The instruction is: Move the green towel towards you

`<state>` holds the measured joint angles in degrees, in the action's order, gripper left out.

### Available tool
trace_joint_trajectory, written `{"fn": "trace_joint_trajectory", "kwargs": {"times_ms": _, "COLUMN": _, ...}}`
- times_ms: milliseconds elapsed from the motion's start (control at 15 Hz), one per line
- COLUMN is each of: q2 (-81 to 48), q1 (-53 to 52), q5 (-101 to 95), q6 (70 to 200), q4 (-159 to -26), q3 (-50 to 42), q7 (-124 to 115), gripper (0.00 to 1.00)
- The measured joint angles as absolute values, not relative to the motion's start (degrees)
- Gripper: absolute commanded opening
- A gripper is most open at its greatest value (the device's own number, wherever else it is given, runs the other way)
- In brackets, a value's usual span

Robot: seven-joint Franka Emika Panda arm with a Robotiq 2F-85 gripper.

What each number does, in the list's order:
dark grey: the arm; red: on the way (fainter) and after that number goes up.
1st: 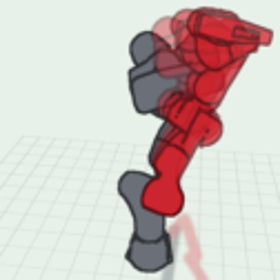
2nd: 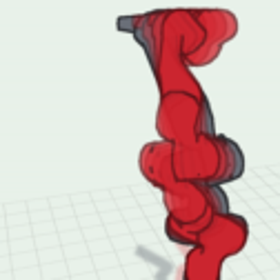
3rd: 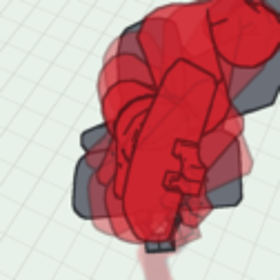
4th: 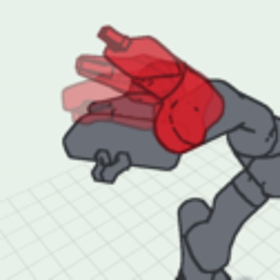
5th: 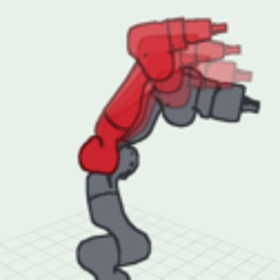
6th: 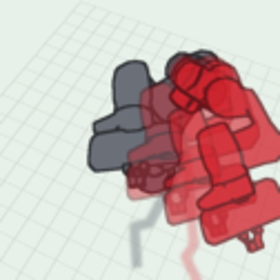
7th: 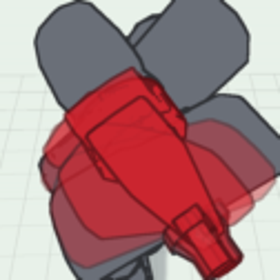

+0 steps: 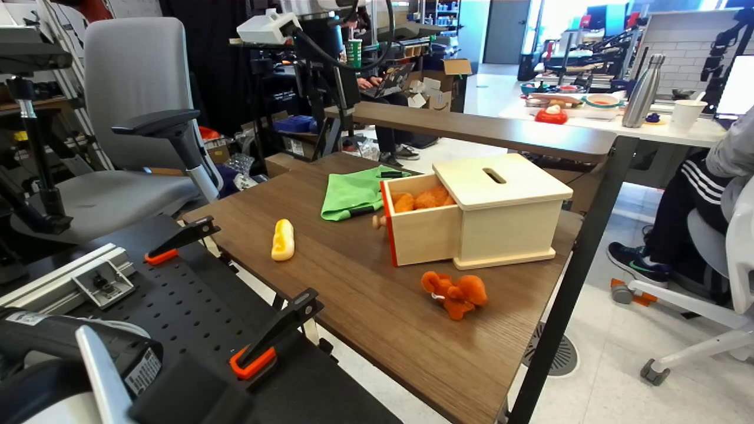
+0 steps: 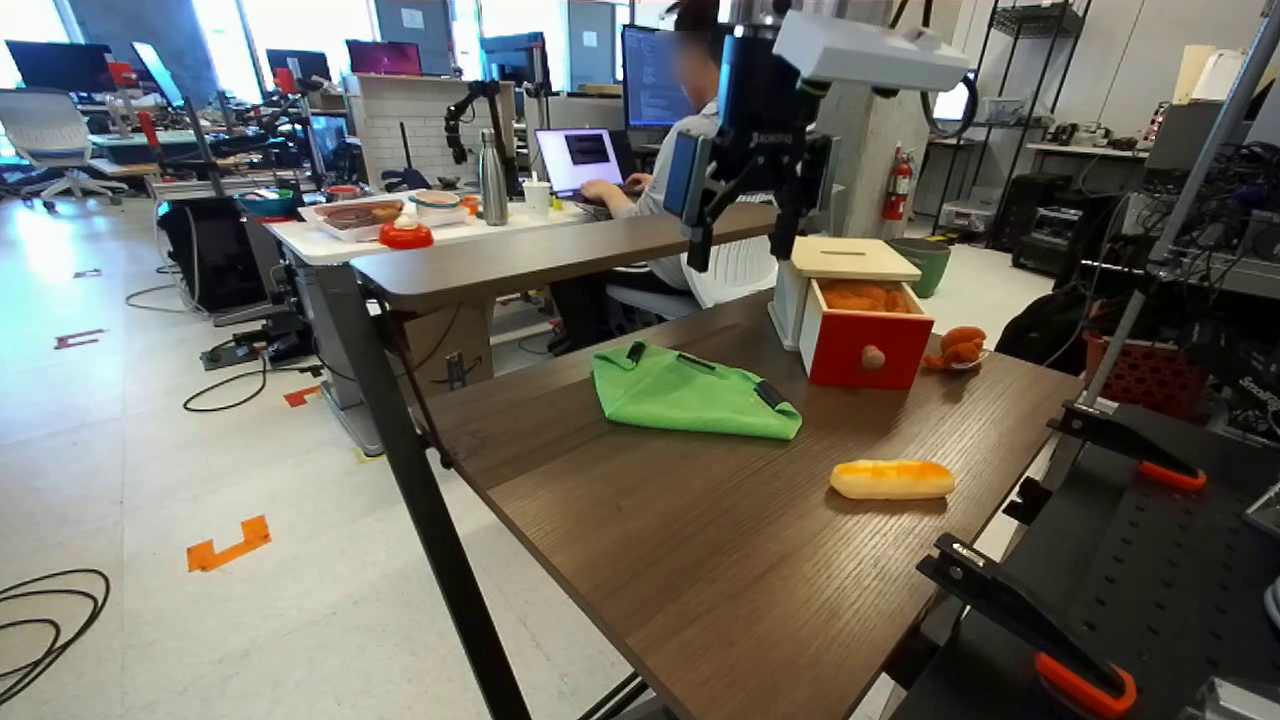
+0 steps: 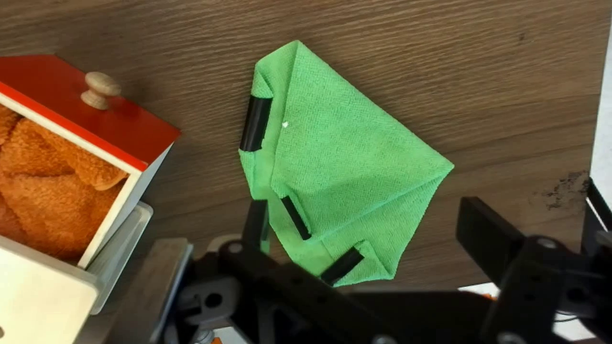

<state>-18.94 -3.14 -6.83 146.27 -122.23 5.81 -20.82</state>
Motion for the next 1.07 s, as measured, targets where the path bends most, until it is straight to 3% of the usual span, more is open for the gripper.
{"fn": "trace_joint_trajectory", "kwargs": {"times_ms": 1067, "q2": -33.57, "q1": -3.97, "q5": -1.61, "q6": 146.30, "q4": -111.76, "q3": 2.20, "q7": -15.49, "gripper": 1.00}}
